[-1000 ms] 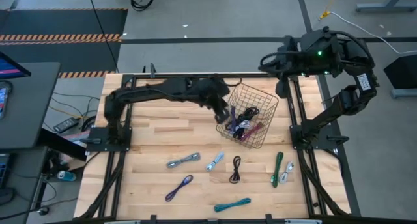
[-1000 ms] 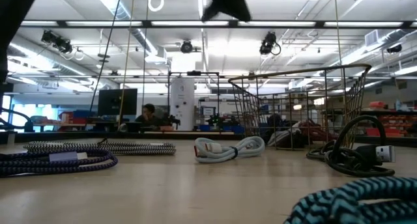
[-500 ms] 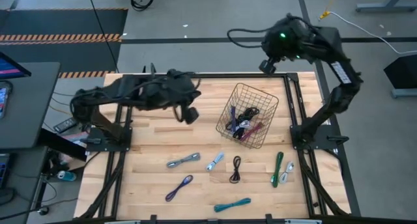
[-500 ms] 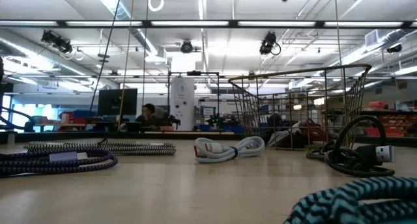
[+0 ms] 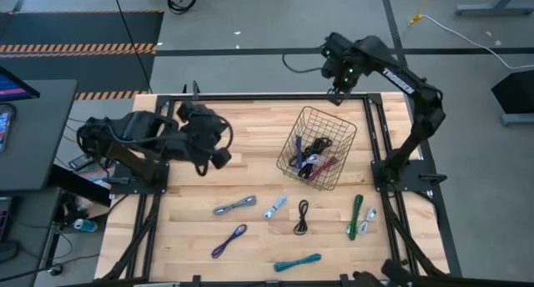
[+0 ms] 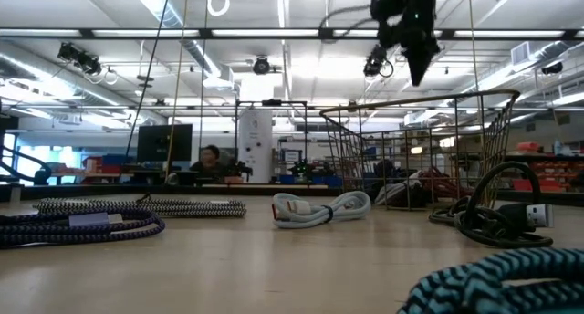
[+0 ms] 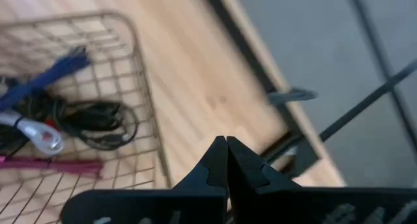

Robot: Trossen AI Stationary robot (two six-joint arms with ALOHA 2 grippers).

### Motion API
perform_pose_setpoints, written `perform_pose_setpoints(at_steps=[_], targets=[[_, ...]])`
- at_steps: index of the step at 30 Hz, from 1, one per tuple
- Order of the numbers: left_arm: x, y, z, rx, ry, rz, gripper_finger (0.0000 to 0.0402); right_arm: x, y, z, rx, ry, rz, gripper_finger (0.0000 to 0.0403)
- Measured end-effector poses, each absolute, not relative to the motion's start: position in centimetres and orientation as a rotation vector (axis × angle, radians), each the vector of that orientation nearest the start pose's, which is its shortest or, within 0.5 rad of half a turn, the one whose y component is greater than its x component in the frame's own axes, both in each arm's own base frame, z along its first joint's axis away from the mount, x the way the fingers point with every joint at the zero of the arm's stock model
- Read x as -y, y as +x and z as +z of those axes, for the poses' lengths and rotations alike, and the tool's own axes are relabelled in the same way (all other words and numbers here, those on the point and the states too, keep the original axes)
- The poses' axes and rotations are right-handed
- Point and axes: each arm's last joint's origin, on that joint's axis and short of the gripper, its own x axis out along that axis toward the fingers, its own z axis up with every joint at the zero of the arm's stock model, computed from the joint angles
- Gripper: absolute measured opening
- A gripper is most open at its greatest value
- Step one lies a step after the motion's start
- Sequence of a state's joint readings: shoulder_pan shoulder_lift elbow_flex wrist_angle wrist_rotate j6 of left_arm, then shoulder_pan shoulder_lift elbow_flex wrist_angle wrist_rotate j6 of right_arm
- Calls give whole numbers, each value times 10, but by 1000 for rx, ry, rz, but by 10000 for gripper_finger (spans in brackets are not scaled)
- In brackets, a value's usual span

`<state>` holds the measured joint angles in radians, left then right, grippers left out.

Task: Pick and place USB-C Cables
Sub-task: Move the gold wire basket to the center of the table

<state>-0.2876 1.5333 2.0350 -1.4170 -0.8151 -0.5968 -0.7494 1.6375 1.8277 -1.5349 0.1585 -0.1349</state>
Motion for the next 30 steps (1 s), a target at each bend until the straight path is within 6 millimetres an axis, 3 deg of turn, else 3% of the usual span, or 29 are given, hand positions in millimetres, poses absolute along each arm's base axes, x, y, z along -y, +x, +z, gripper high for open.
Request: perform_pose_setpoints(at_steps=[7,12,21,30], targets=[[57,236,465,-607,-82,746,11,208,216,322,-1383,377,-529,5],[57,236,465,-608,-84,745,11,205,222,300,-1373,421,-486,41],[57,236,465,-593,-79,764,11,202,226,296,-1387,394,-516,127],[57,236,465,-593,-80,764,11,207,223,297,-1363,404,-506,145]])
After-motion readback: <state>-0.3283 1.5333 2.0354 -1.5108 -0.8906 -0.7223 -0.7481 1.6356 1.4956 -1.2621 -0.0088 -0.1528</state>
